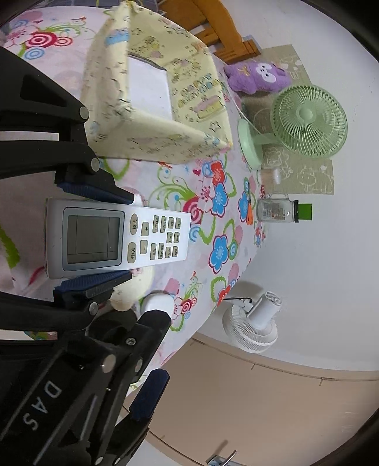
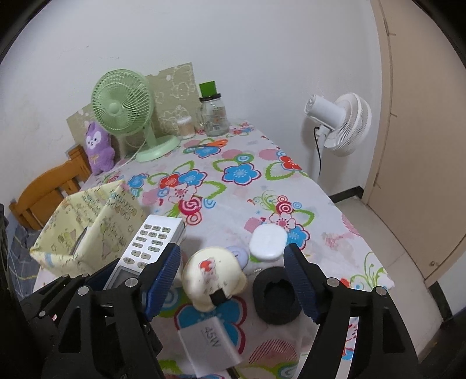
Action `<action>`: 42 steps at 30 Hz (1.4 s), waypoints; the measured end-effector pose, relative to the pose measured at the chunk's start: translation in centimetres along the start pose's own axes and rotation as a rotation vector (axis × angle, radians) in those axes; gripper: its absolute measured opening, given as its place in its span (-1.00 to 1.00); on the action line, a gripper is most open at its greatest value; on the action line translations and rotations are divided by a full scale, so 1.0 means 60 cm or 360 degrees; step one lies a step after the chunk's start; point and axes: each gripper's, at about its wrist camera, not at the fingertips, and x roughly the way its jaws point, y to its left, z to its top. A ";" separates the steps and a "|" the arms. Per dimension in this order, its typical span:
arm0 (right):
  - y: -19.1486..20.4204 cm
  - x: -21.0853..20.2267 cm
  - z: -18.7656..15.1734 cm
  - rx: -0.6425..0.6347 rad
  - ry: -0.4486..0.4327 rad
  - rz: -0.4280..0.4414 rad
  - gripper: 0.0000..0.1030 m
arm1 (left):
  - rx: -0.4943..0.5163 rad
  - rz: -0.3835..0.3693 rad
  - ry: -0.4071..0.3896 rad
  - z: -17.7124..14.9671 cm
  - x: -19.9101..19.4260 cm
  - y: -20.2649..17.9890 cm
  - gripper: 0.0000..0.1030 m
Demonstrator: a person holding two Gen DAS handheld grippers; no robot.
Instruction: Organize rigid objects
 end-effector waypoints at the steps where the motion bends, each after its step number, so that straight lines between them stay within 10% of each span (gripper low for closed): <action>1: 0.004 -0.003 -0.006 -0.0013 -0.0008 0.0000 0.49 | -0.0005 0.0003 -0.0003 -0.005 -0.002 0.001 -0.10; 42: 0.042 0.025 -0.132 -0.0172 0.0060 0.0011 0.49 | -0.0006 0.0093 0.0050 -0.134 0.005 0.032 -0.12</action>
